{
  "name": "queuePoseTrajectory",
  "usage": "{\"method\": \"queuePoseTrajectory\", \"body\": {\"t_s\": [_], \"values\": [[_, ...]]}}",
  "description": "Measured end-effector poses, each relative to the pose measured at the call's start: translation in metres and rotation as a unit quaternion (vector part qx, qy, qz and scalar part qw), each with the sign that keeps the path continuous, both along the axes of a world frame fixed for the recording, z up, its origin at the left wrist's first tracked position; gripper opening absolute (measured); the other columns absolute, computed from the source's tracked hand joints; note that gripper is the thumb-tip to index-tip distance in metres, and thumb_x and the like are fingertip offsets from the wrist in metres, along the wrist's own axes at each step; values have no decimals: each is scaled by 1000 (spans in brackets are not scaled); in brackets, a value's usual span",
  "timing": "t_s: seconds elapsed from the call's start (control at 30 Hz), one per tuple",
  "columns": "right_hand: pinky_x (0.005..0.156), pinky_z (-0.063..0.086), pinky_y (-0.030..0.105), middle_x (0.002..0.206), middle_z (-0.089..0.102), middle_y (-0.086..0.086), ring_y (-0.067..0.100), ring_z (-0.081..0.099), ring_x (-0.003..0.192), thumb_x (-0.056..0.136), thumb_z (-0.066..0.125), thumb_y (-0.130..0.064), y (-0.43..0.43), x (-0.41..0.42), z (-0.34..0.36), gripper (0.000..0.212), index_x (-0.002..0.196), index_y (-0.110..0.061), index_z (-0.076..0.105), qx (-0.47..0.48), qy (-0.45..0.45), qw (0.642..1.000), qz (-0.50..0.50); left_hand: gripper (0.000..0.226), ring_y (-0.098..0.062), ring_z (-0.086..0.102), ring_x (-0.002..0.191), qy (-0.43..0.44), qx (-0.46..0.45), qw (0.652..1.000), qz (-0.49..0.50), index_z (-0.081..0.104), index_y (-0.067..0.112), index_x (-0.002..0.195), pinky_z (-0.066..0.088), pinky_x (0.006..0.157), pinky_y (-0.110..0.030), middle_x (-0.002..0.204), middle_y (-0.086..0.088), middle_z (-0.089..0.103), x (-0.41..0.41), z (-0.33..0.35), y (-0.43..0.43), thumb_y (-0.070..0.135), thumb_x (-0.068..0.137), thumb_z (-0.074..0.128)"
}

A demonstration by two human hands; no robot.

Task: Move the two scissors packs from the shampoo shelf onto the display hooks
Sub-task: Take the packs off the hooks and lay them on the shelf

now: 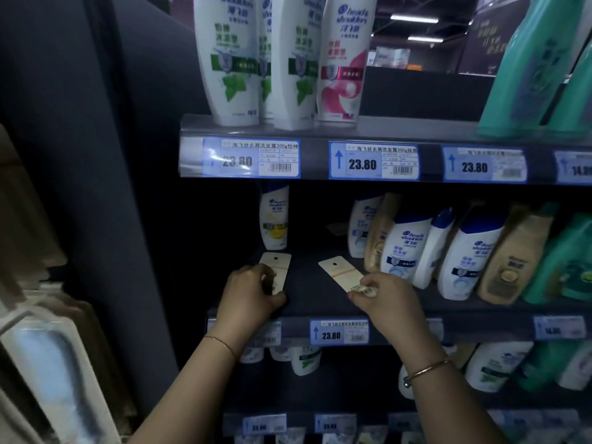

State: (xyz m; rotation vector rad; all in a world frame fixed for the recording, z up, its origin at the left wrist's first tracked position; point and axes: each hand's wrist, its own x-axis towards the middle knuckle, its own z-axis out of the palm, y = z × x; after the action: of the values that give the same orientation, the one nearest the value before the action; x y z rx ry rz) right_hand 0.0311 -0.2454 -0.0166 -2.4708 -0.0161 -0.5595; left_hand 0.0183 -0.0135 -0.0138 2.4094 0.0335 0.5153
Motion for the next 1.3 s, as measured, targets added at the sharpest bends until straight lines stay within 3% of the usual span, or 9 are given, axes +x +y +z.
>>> {"method": "queuePoseTrajectory", "body": {"t_s": [0.23, 0.4, 0.53, 0.77, 0.97, 1.13, 1.2, 1.3], "values": [[60, 44, 26, 85, 74, 9, 20, 61, 76, 77, 70, -33, 9, -4, -2, 30, 98, -11, 74, -11, -46, 999, 24, 55, -18, 64, 101, 16, -20, 1000, -18, 65, 11, 120, 46, 79, -21, 111, -5, 69, 1, 3, 2, 33, 71, 77], [53, 44, 33, 63, 59, 7, 21, 52, 63, 88, 60, -24, 10, -4, -2, 17, 85, -12, 70, -30, -86, 994, 56, 36, -24, 68, 86, 4, -8, 1000, -24, 71, 3, 100, 56, 75, -37, 94, -12, 74, -3, 6, -2, 31, 79, 67], [54, 51, 41, 70, 66, 16, 32, 60, 67, 95, 58, -27, 8, -3, -3, 24, 99, -6, 68, -64, -135, 987, 57, 29, -28, 68, 82, -22, -20, 999, -43, 70, 1, 99, 54, 73, -43, 89, -15, 74, -6, 3, -3, 25, 88, 56], [43, 27, 21, 55, 55, 1, 15, 47, 50, 91, 64, -18, -2, 6, -9, 17, 78, -7, 68, -13, -148, 987, 61, 24, -23, 68, 81, -78, -23, 995, -61, 71, 7, 103, 51, 73, -36, 87, -10, 73, -7, 2, -2, 19, 98, 50], [44, 29, 18, 51, 54, 3, 17, 49, 48, 90, 65, -19, -6, 12, -10, 20, 72, -9, 67, 17, -127, 990, 59, 25, -29, 65, 72, -116, 29, 993, -21, 67, -1, 89, 51, 67, -43, 79, -16, 68, -5, 4, -1, 17, 97, 52], [53, 44, 37, 59, 61, 8, 24, 57, 58, 92, 61, -19, -7, 11, -10, 18, 78, -12, 70, 54, -116, 989, 69, 17, -35, 64, 77, -91, 39, 995, 8, 63, -1, 84, 49, 64, -41, 82, -20, 67, 0, 6, -1, 14, 91, 61], [54, 41, 33, 59, 61, 10, 24, 57, 58, 91, 62, -16, -7, 10, -11, 17, 77, -9, 69, 70, -131, 987, 66, 9, -37, 66, 80, -100, 32, 994, 11, 63, -4, 85, 48, 64, -40, 84, -23, 69, 2, 5, 0, 4, 88, 60], [50, 36, 21, 55, 56, 5, 14, 52, 55, 90, 63, -14, -6, 9, -10, 21, 70, -9, 64, 109, -141, 981, 73, 15, -28, 68, 86, -115, -29, 993, 14, 66, 0, 100, 51, 70, -31, 92, -17, 72, 0, 4, 0, 1, 87, 60]]}}
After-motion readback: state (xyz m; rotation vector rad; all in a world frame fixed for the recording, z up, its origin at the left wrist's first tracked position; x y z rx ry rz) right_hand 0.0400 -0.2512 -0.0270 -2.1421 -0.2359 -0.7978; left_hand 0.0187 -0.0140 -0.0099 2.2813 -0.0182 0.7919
